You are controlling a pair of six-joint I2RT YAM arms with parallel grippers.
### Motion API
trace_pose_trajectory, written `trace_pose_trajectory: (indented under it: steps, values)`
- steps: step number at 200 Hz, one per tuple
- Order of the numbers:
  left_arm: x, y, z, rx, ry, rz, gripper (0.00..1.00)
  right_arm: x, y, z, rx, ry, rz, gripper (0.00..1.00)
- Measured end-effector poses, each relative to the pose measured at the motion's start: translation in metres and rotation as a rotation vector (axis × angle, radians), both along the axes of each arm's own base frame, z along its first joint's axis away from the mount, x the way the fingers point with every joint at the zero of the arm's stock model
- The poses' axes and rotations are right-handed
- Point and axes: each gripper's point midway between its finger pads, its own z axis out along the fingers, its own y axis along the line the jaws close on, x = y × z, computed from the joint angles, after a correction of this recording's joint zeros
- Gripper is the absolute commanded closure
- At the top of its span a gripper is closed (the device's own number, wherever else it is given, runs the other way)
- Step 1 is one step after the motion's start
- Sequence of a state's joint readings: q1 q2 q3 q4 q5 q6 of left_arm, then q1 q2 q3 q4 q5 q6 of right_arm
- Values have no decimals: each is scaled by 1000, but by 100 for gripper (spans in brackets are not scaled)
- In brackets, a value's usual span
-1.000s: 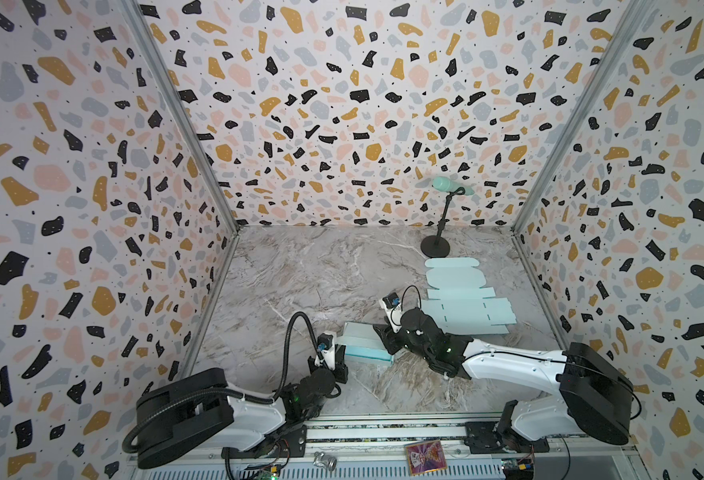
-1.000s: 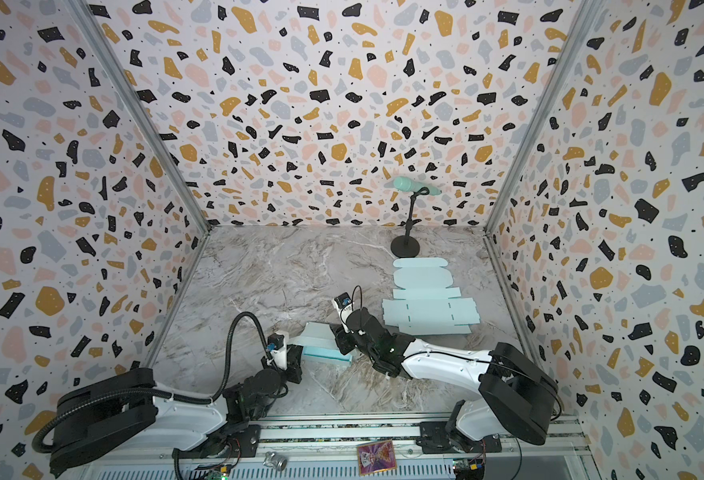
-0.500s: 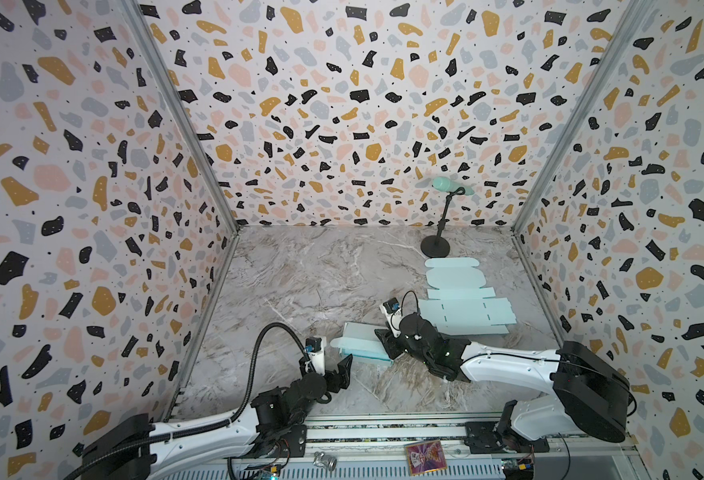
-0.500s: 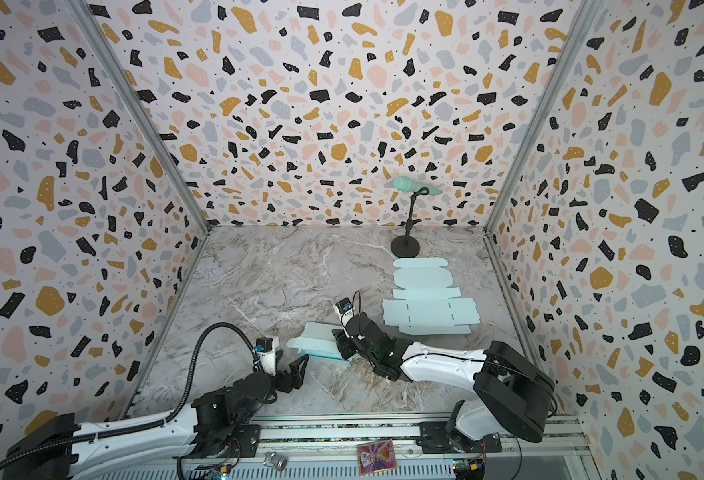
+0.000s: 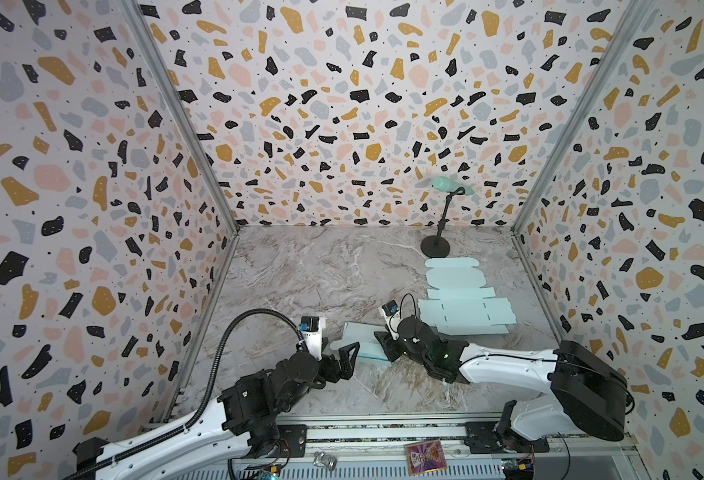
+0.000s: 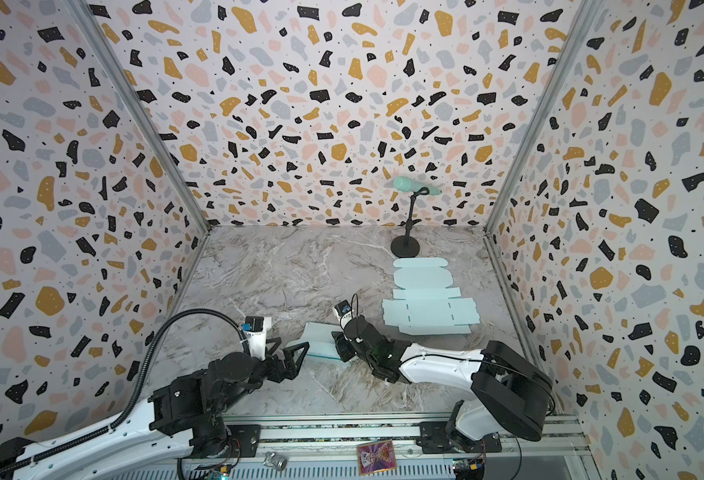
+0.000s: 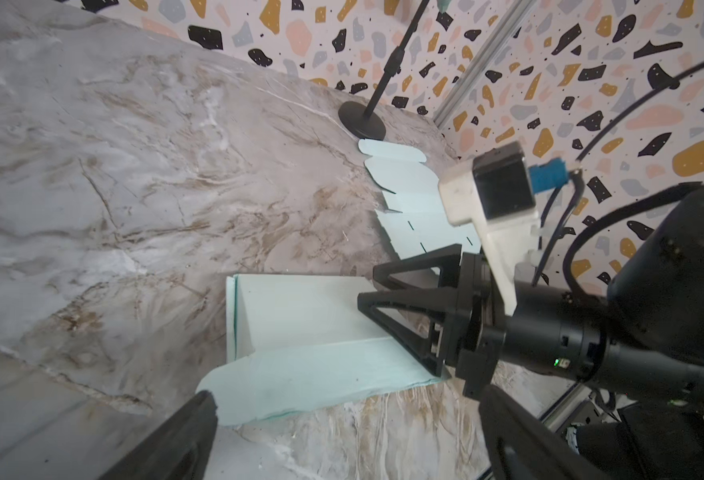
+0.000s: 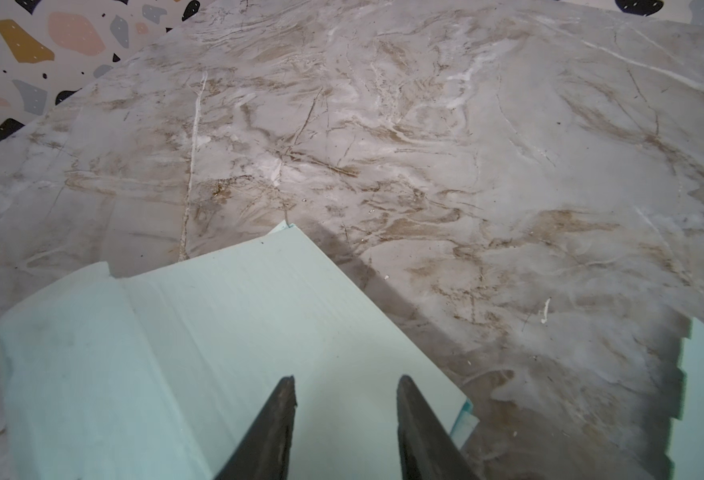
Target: Fold the paper box
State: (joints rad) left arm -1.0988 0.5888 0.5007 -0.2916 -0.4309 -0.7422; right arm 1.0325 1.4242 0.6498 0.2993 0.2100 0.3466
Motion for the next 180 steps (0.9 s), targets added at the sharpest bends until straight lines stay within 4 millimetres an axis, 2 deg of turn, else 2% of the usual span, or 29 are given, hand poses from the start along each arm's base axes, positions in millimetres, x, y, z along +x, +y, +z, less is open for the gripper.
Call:
trace_pose_trajectory:
  steps: [20, 42, 63, 80, 101, 144, 180]
  values:
    - [16, -1, -5, 83, 25, 37, 0, -1, 0, -1, -3, 2, 3, 58]
    - [39, 8, -30, 164, 91, 88, 0, -2, 1, -2, -6, 4, 5, 58]
    - [59, 23, -46, 172, 139, 129, 0, -3, 1, -3, -10, 8, 10, 58]
    - [67, 28, -60, 173, 173, 135, 0, -4, 1, -4, -12, 12, 13, 58]
    - [66, 24, -80, 193, 220, 92, 0, -5, 2, -7, -20, 19, 16, 58]
    - [53, 25, -113, 211, 282, 43, 8, -8, 1, -12, -37, 41, 21, 58]
    - [48, 24, -124, 200, 291, 29, 14, -10, 0, -16, -45, 58, 25, 58]
